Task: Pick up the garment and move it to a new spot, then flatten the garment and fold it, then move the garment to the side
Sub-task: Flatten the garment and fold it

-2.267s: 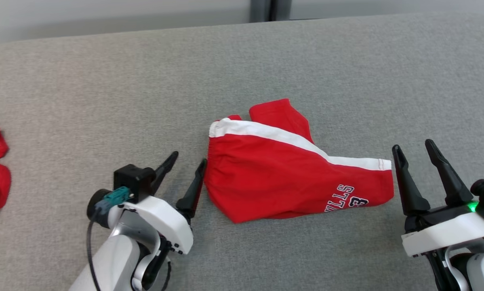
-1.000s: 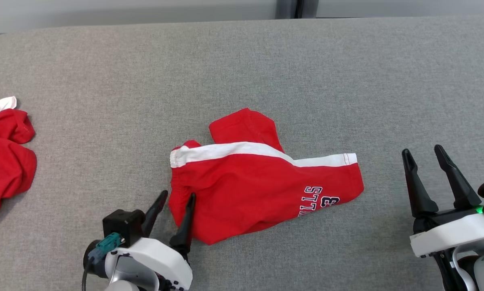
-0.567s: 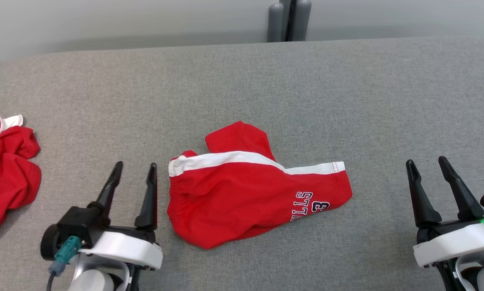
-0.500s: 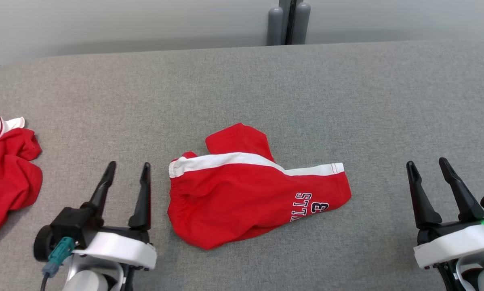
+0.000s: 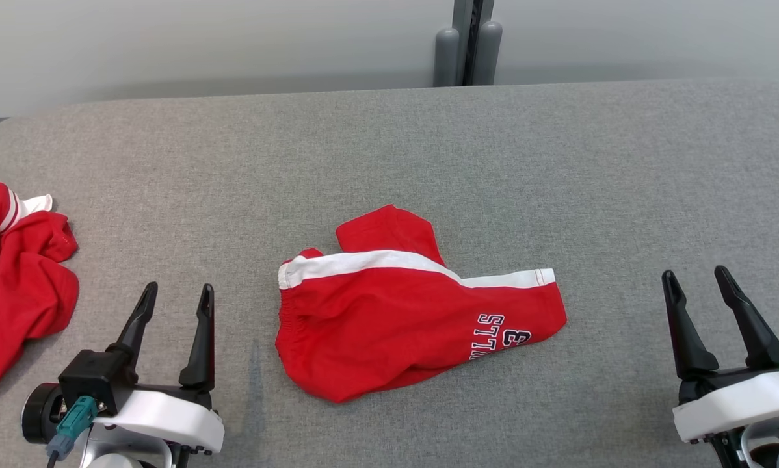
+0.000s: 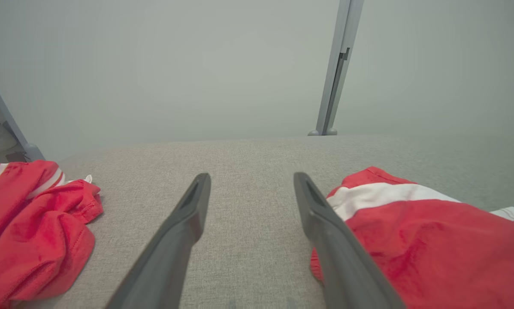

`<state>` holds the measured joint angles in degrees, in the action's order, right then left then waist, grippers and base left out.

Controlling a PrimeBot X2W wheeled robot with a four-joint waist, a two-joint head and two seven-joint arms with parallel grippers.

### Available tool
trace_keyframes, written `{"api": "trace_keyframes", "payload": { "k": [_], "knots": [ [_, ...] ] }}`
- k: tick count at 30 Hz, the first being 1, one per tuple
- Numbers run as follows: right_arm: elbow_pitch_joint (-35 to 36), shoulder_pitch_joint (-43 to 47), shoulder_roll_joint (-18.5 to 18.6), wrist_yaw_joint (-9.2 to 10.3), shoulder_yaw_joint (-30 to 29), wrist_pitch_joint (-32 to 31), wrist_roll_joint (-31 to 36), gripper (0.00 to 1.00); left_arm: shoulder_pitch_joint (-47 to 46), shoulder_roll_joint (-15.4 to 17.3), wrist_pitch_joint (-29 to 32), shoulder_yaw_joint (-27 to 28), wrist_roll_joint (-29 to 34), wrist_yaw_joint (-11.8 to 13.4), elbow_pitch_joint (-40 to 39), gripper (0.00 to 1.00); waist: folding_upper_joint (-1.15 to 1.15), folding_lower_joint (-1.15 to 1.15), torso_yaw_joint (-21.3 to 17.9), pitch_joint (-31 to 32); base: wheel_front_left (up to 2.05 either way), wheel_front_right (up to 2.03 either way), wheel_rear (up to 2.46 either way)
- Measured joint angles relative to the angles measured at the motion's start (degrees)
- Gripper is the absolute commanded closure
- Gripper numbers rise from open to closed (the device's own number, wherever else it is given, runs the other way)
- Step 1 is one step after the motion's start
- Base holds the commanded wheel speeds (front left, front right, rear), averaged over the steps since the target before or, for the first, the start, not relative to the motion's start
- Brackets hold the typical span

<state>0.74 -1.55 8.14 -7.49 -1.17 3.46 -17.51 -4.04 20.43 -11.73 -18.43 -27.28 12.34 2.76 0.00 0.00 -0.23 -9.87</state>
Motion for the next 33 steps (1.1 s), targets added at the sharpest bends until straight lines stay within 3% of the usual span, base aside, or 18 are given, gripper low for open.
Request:
{"api": "trace_keyframes", "payload": {
  "k": [10,16,23,33],
  "knots": [
    [0.5,0.6,-0.4,0.0,-0.4,-0.5,0.2,0.0,-0.5,0.0,1.2,-1.2,-0.4,-0.3,0.2,0.0,0.0,0.0,0.5,-0.5,0.0,0.0,0.0],
    [0.6,0.0,-0.4,0.0,-0.1,-0.8,0.1,0.0,-6.7,-1.3,5.9,-4.9,-1.2,-4.6,1.6,0.0,0.0,0.0,0.8,-1.8,0.0,0.0,0.0],
    [0.2,-1.4,-0.4,0.0,1.6,-0.6,-0.3,0.0,-13.1,-2.7,16.7,-7.9,-5.6,-8.9,7.6,0.0,0.0,0.0,-0.3,-3.5,0.0,0.0,0.0],
    [-1.4,-1.7,-0.4,0.0,1.5,0.6,-0.8,0.0,-15.2,-2.8,20.8,-8.4,-8.2,-10.8,12.4,0.0,0.0,0.0,-2.5,-5.5,0.0,0.0,0.0]
  ]
}}
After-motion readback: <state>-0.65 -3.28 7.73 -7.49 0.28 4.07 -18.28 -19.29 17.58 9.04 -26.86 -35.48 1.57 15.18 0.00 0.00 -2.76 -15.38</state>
